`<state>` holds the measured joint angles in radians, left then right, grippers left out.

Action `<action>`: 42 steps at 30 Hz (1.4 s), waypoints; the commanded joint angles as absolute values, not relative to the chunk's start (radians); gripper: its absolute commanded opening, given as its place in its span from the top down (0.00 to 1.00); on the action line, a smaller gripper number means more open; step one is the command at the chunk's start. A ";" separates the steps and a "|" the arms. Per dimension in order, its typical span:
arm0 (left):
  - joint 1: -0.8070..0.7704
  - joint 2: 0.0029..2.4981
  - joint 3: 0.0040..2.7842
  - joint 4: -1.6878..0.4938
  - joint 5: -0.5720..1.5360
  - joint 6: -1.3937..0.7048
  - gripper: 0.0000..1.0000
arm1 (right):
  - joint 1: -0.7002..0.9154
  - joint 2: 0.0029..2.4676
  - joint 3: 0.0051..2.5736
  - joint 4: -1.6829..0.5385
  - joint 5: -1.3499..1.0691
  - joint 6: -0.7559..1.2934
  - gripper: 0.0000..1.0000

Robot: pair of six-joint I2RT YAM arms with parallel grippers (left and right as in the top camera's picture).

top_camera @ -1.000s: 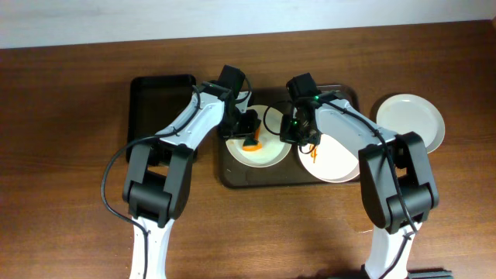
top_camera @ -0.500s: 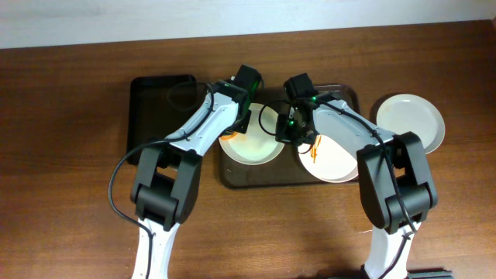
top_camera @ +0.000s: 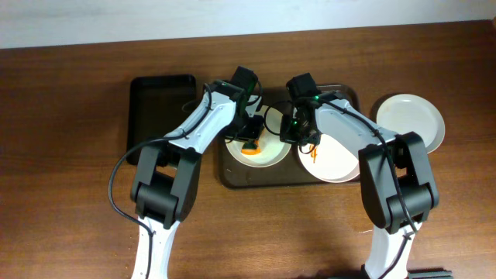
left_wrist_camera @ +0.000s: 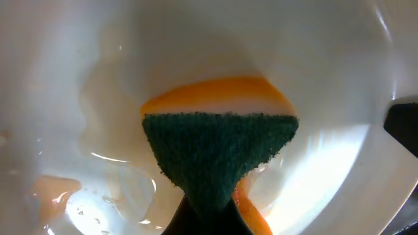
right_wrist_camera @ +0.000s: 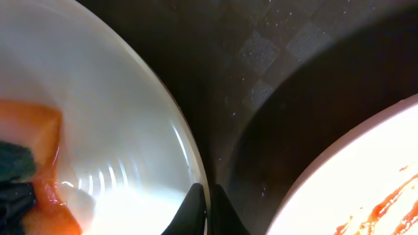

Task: Clean dirty plates on tray and stack at the side
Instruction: 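Scrub the back plate with the sponge in the left gripper, then lift the back plate with the right gripper and stack it on the side plate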

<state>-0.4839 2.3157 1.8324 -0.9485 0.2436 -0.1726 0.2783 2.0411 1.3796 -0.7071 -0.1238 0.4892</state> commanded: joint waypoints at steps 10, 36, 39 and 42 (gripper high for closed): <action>-0.482 2.355 1.874 -1.048 -0.636 -0.313 1.00 | 0.268 2.070 1.359 -0.724 -0.040 0.480 0.96; -0.141 2.048 1.751 -1.079 -0.093 -0.369 1.00 | 0.820 1.812 1.463 -0.857 1.470 0.419 0.96; -0.141 2.048 1.751 -1.079 -0.093 -0.369 1.00 | 0.858 1.812 1.463 -0.857 1.534 0.419 0.96; -0.141 2.048 1.751 -1.079 -0.093 -0.369 1.00 | 0.882 1.812 1.463 -0.856 1.592 0.416 0.96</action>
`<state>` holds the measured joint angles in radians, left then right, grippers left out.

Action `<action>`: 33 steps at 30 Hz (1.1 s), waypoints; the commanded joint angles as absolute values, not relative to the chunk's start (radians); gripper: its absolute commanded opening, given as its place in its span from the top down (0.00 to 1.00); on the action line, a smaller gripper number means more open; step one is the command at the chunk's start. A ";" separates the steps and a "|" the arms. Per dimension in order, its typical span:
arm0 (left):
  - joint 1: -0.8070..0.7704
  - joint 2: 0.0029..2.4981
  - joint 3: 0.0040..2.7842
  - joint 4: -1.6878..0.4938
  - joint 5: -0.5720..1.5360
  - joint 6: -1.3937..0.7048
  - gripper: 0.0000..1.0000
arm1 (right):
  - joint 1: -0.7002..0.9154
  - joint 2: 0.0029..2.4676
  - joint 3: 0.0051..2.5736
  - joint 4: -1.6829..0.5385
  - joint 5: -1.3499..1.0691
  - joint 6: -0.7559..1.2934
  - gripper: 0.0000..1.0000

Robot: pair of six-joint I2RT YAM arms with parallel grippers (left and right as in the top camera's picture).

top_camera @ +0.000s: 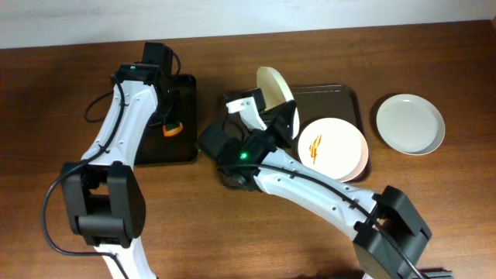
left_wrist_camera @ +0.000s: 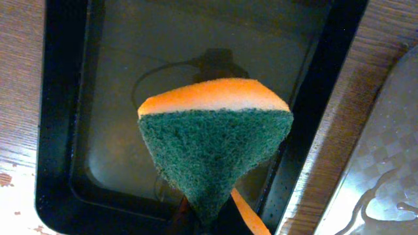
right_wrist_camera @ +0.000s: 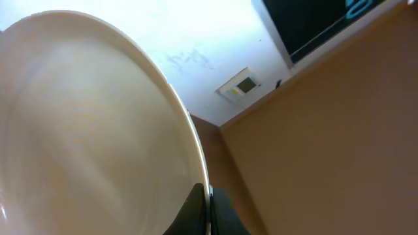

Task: Clean dirty plates on tray and stack at the side
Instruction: 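Lift the back plate with the right gripper and stack it on the side plate, then move the right gripper back to grip the remaining plate's rim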

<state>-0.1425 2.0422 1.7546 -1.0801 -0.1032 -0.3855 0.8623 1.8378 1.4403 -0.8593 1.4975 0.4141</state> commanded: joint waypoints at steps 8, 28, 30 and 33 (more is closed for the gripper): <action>-0.141 2.048 1.751 -1.080 -0.093 -0.366 1.00 | 0.707 1.801 1.463 -0.905 0.946 0.803 0.96; -0.141 2.048 1.751 -1.076 -0.093 -0.365 1.00 | -0.408 1.687 1.240 -0.765 0.315 0.920 0.96; -0.141 2.048 1.751 -1.077 -0.093 -0.364 1.00 | -0.408 1.758 1.240 -0.757 0.315 0.920 0.91; -0.141 2.048 1.751 -1.076 -0.093 -0.343 1.00 | -0.408 1.779 1.240 -0.751 0.322 0.859 0.45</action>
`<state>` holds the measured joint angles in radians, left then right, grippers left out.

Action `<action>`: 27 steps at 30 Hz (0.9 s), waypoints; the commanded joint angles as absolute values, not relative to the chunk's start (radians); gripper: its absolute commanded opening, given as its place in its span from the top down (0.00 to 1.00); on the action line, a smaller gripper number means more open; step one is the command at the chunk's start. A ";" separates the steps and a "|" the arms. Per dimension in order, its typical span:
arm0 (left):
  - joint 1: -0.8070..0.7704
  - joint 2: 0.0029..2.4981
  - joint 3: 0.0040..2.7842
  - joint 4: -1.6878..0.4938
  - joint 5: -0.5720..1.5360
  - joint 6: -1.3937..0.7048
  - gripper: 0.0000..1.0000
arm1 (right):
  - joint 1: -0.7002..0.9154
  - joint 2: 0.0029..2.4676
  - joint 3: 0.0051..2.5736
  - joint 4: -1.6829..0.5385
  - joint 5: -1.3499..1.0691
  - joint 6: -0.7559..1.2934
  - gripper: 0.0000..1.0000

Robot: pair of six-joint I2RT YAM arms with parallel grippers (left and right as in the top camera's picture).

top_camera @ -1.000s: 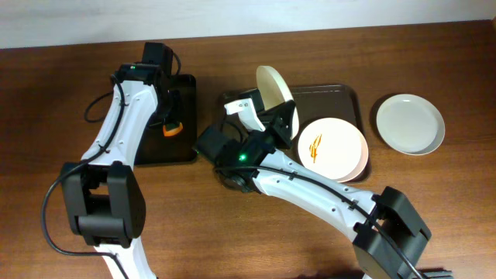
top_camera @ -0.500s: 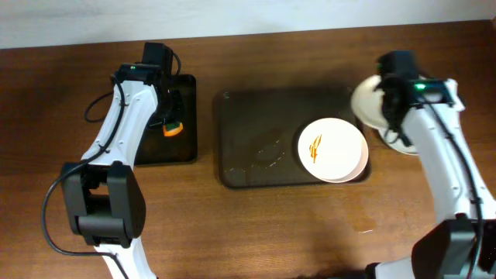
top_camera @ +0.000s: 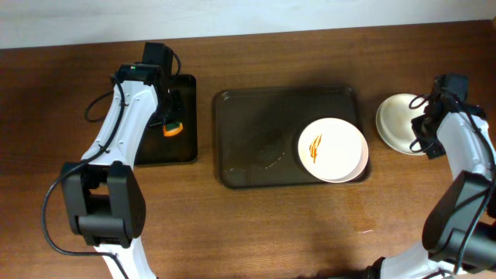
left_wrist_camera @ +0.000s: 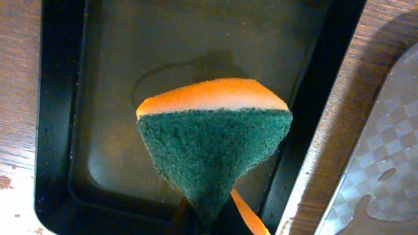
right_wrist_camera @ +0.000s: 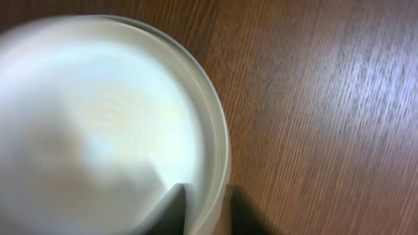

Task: Clean dirty plates on tray and stack at the side
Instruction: 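Move the right gripper back to grip the remaining plate's rim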

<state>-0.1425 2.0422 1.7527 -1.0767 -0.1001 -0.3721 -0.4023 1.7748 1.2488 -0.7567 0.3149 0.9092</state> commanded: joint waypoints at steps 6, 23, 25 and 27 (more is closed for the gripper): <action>-0.142 2.048 1.751 -1.074 -0.093 -0.343 1.00 | -0.405 1.716 1.262 -0.825 -0.081 0.533 0.01; -0.142 2.048 1.751 -1.048 -0.093 -0.344 1.00 | -0.136 1.710 1.024 -0.826 -0.126 0.533 0.55; -0.142 2.048 1.751 -1.050 -0.093 -0.344 1.00 | -0.136 1.718 1.024 -0.825 -0.121 0.533 0.55; -0.142 2.048 1.751 -1.052 -0.093 -0.343 1.00 | -0.136 1.747 1.024 -0.810 -0.123 0.533 0.55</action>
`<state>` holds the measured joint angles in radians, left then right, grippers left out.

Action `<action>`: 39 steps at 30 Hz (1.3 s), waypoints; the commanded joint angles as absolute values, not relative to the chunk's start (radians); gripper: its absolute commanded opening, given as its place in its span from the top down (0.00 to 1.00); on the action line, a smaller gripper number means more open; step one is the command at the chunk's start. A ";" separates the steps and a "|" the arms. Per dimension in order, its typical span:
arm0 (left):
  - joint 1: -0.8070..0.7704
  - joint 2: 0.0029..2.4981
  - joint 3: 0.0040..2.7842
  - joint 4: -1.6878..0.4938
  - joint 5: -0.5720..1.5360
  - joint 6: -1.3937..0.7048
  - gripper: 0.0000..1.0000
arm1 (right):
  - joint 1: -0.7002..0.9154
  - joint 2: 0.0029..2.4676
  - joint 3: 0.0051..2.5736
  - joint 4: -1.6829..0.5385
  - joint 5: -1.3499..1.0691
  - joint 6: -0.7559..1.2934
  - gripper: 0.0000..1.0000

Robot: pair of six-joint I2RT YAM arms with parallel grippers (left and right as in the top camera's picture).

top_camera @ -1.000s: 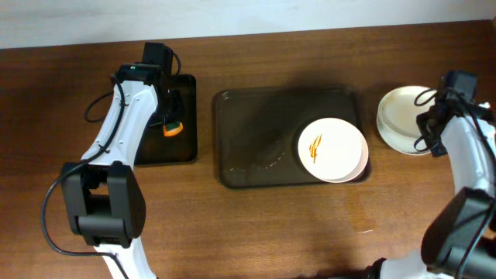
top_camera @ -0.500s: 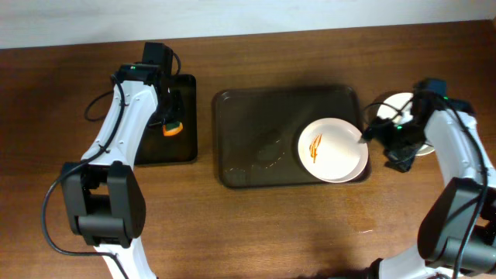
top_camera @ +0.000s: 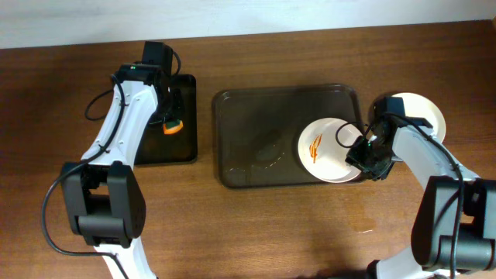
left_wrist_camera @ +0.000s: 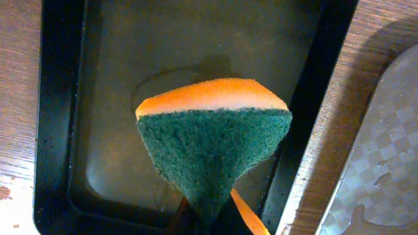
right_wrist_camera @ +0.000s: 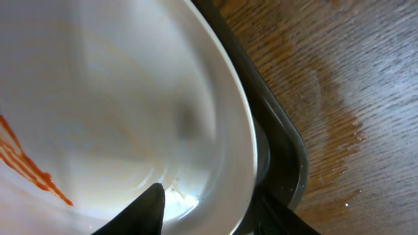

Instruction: Clean dirty plates on tray and stack at the side

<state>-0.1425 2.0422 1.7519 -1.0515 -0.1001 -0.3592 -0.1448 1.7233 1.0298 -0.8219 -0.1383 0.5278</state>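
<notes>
A white plate streaked with orange sauce [top_camera: 329, 149] lies at the right end of the brown tray [top_camera: 256, 139]. My right gripper [top_camera: 369, 159] stands open astride its right rim. In the right wrist view one finger is inside the plate [right_wrist_camera: 117, 98] and the other outside over the tray rim [right_wrist_camera: 281, 150], the gripper [right_wrist_camera: 209, 215] touching nothing I can tell. My left gripper [left_wrist_camera: 206, 222] is shut on a green and orange sponge [left_wrist_camera: 215, 150], held over the black tray [top_camera: 151, 151]. Clean white plates [top_camera: 418, 116] sit at the far right.
The black tray [left_wrist_camera: 65, 98] holds a thin film of water. Wet streaks lie on the brown tray's left half and on the wood [right_wrist_camera: 326, 111] beside its right rim. A cable runs along the left arm.
My right gripper has moved from the clean plates at the far right to the right rim of the sauce-streaked plate on the tray, still open. The left gripper and sponge have not moved.
First the sponge was on a plate in the brown tray while my right gripper pinched that plate's rim. Then the sponge was over the black tray and the plate held up tilted. Later that plate lay on the stack at the right, released. Now the right gripper straddles the remaining dirty plate.
</notes>
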 commanded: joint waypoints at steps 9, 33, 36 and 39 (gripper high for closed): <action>-0.142 2.048 1.751 -1.052 -0.088 -0.344 1.00 | 0.123 1.774 1.024 -0.564 -0.224 0.533 0.76; -0.142 2.048 1.751 -1.048 -0.066 -0.343 1.00 | 0.091 2.019 1.293 -0.634 -0.208 0.068 0.55; -0.142 2.048 1.751 -1.049 -0.066 -0.343 1.00 | 0.088 2.019 1.293 -0.721 -0.206 0.246 0.28; -0.142 2.048 1.751 -1.049 -0.066 -0.343 1.00 | 0.088 2.019 1.293 -0.791 -0.189 0.335 0.42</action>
<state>-0.1425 2.0422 1.7519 -1.0508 -0.0772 -0.3592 0.0929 1.9888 1.3148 -0.7704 -0.1932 0.2474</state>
